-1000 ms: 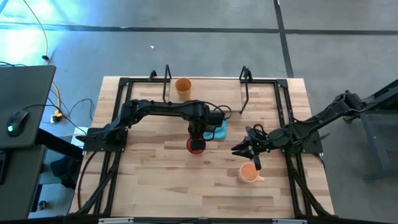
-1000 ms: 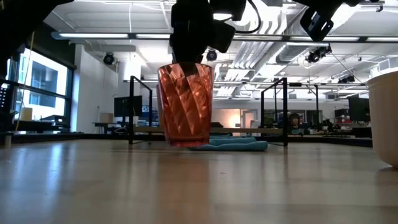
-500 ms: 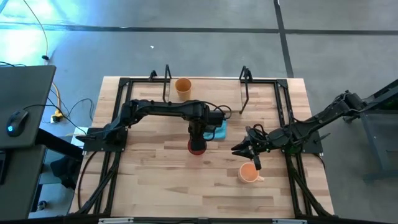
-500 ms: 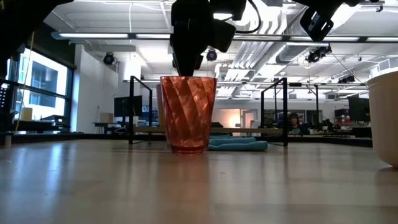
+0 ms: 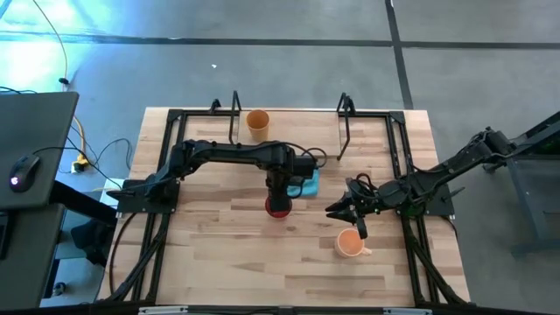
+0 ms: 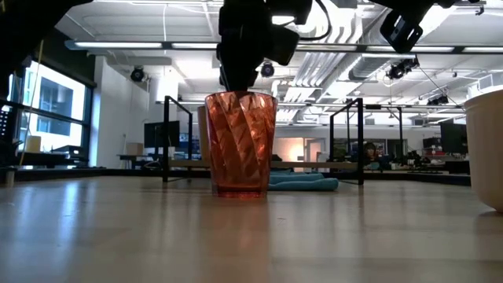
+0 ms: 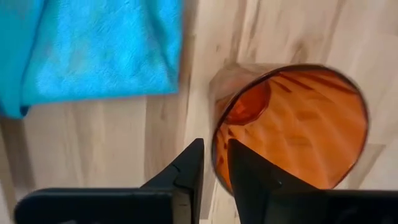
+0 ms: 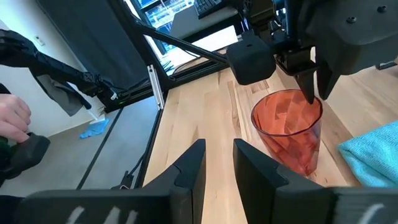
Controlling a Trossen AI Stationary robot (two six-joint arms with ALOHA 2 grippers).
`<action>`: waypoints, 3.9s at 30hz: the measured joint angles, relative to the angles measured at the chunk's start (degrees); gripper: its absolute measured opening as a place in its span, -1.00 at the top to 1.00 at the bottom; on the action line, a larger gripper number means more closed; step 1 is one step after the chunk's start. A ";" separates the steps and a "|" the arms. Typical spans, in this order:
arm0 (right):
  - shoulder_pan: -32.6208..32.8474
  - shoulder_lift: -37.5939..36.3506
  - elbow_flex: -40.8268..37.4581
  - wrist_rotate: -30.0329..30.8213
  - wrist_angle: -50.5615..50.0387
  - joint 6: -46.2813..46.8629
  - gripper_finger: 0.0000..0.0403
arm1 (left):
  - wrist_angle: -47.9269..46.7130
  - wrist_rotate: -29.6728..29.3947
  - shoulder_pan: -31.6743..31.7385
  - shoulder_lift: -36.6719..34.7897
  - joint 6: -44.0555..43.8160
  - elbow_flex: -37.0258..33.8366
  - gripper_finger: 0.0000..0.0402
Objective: Stack small to large cups/mugs on shelf
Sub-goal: Put the orange cup on the shelf
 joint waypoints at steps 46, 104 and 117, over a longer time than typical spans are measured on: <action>1.88 -0.02 0.00 0.00 -0.57 -0.22 0.65 | 0.47 7.51 1.06 -0.67 -12.22 -7.80 0.53; -1.12 -0.02 0.00 10.16 -0.90 -4.95 0.65 | 3.29 0.60 26.49 -1.50 -3.94 17.14 1.00; -3.74 -0.02 0.00 9.94 -1.54 -6.07 0.65 | 5.39 -2.62 28.26 1.44 -0.40 17.27 1.00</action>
